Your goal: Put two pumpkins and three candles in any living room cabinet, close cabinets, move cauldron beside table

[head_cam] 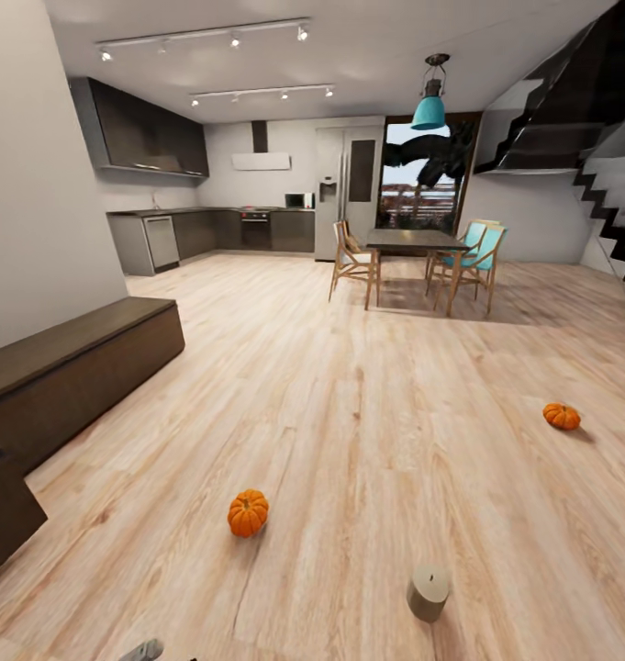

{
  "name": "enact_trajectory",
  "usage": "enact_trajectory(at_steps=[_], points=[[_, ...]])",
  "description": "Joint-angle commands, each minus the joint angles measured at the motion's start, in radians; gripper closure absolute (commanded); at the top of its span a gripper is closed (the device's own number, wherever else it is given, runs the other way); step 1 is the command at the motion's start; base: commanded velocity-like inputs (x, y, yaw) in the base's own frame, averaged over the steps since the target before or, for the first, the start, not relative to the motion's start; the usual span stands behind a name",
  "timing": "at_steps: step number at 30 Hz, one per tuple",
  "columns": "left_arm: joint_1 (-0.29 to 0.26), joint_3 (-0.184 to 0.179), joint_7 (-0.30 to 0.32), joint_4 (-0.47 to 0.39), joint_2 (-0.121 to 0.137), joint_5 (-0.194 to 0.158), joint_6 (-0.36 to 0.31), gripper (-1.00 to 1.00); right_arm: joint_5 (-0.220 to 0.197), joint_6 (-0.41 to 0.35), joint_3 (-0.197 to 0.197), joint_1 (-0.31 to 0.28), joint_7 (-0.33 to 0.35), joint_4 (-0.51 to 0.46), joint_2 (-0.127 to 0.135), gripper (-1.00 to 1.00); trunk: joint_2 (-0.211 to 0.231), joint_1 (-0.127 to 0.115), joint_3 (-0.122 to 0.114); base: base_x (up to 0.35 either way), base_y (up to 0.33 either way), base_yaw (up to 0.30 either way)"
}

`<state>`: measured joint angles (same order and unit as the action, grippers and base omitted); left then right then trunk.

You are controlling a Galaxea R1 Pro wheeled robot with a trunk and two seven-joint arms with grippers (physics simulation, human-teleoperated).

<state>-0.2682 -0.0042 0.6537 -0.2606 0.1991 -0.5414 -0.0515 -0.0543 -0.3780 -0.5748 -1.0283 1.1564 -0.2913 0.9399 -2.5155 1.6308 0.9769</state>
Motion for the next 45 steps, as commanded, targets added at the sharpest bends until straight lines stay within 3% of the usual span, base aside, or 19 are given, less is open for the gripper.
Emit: enact_trajectory(at_steps=[1, 2, 3, 4, 5, 6, 7, 9, 10, 13, 17, 21, 25, 26, 29, 30, 31, 33, 45], points=[[0.000, 0.000, 0.003, 0.000, 0.000, -0.006, -0.005, -1.00, 0.023, 0.031, -0.003, -0.001, -0.028, 0.040, -0.065, -1.00, 0.000, 0.000, 0.001, 0.000, -0.324, -0.001], [0.000, 0.000, 0.003, 0.000, 0.000, -0.006, -0.005, -1.00, 0.037, 0.046, -0.002, -0.001, -0.043, 0.060, -0.092, -1.00, 0.000, 0.000, 0.001, 0.000, -0.324, -0.001], [0.000, 0.000, 0.003, 0.000, 0.000, -0.006, -0.005, -1.00, 0.063, 0.067, -0.002, -0.001, -0.071, 0.101, -0.146, -1.00, 0.000, 0.000, 0.001, 0.000, -0.324, 0.000], [0.000, 0.000, 0.003, 0.000, 0.000, -0.006, -0.005, -1.00, 0.075, 0.075, -0.001, -0.001, -0.085, 0.121, -0.172, -1.00, 0.000, 0.000, 0.001, 0.000, -0.324, 0.000], [0.000, 0.000, 0.003, 0.000, 0.000, -0.006, -0.002, -1.00, 0.106, 0.091, -0.001, -0.001, -0.128, 0.177, -0.249, -1.00, 0.000, 0.000, 0.001, 0.000, -0.324, 0.000], [0.000, 0.001, 0.003, 0.000, 0.000, -0.006, -0.001, -1.00, 0.114, 0.094, -0.001, -0.001, -0.140, 0.192, -0.272, -1.00, 0.000, 0.000, 0.001, 0.000, -0.324, 0.000], [0.000, 0.001, 0.003, 0.000, 0.000, -0.007, 0.005, -1.00, 0.130, 0.101, -0.001, -0.001, -0.172, 0.231, -0.336, -1.00, 0.000, 0.000, 0.001, 0.000, -0.324, 0.000], [0.000, 0.002, 0.003, 0.000, 0.000, -0.007, 0.008, -1.00, 0.138, 0.104, -0.001, -0.001, -0.200, 0.258, -0.395, -1.00, 0.000, 0.000, 0.001, 0.000, -0.324, 0.000], [0.000, 0.002, 0.003, 0.000, 0.000, -0.007, 0.010, -1.00, 0.142, 0.104, -0.001, 0.002, -0.234, 0.279, -0.453, -1.00, 0.000, 0.000, 0.001, 0.000, -0.324, 0.000], [0.000, 0.003, 0.003, 0.001, 0.000, -0.008, 0.015, -1.00, 0.143, 0.106, 0.000, 0.021, -0.359, 0.313, -0.589, -1.00, 0.000, 0.000, 0.001, 0.000, -0.302, 0.000], [0.000, 0.003, 0.003, 0.002, 0.000, -0.013, 0.037, -1.00, 0.137, 0.108, 0.002, 0.027, -0.423, 0.318, -0.642, -1.00, 0.000, 0.000, 0.001, 0.000, -0.120, 0.000], [0.000, 0.003, 0.002, 0.003, 0.000, -0.015, 0.044, -1.00, 0.135, 0.112, 0.001, 0.030, -0.432, 0.319, -0.657, -1.00, 0.000, 0.000, 0.001, 0.067, -0.084, 0.000], [0.000, 0.003, 0.001, 0.003, 0.000, -0.015, 0.046, -1.00, 0.136, 0.144, 0.002, 0.057, -0.435, 0.323, -0.713, -1.00, 0.000, 0.000, 0.001, 0.228, -0.188, 0.000], [0.000, 0.003, 0.001, 0.004, 0.000, -0.015, 0.047, -1.00, 0.137, 0.153, 0.002, 0.077, -0.440, 0.326, -0.740, -1.00, 0.000, 0.000, 0.001, 0.270, -0.190, 0.000], [0.000, 0.003, 0.001, 0.004, 0.000, -0.016, 0.047, -1.00, 0.140, 0.161, 0.001, 0.110, -0.446, 0.326, -0.772, -1.00, 0.000, 0.000, 0.001, 0.296, -0.135, 0.000], [0.000, 0.004, 0.001, 0.004, 0.000, -0.017, 0.047, -1.00, 0.142, 0.169, 0.002, 0.124, -0.449, 0.326, -0.790, -1.00, 0.000, 0.000, 0.001, 0.317, -0.066, 0.000], [0.000, 0.005, 0.001, 0.004, 0.000, -0.019, 0.047, -1.00, 0.144, 0.195, 0.001, 0.162, -0.460, 0.328, -0.833, -1.00, 0.000, 0.000, 0.001, 0.135, -0.017, 0.000], [0.000, 0.006, 0.001, 0.004, 0.000, -0.020, 0.048, -1.00, 0.145, 0.206, 0.001, 0.195, -0.506, 0.327, -0.859, -1.00, 0.000, 0.000, 0.001, 0.124, -0.007, 0.000], [0.000, 0.006, 0.002, 0.004, 0.000, -0.019, 0.048, -1.00, 0.145, 0.210, -0.001, 0.231, -0.544, 0.318, -0.901, -1.00, 0.000, 0.000, 0.001, 0.085, -0.001, 0.000]])
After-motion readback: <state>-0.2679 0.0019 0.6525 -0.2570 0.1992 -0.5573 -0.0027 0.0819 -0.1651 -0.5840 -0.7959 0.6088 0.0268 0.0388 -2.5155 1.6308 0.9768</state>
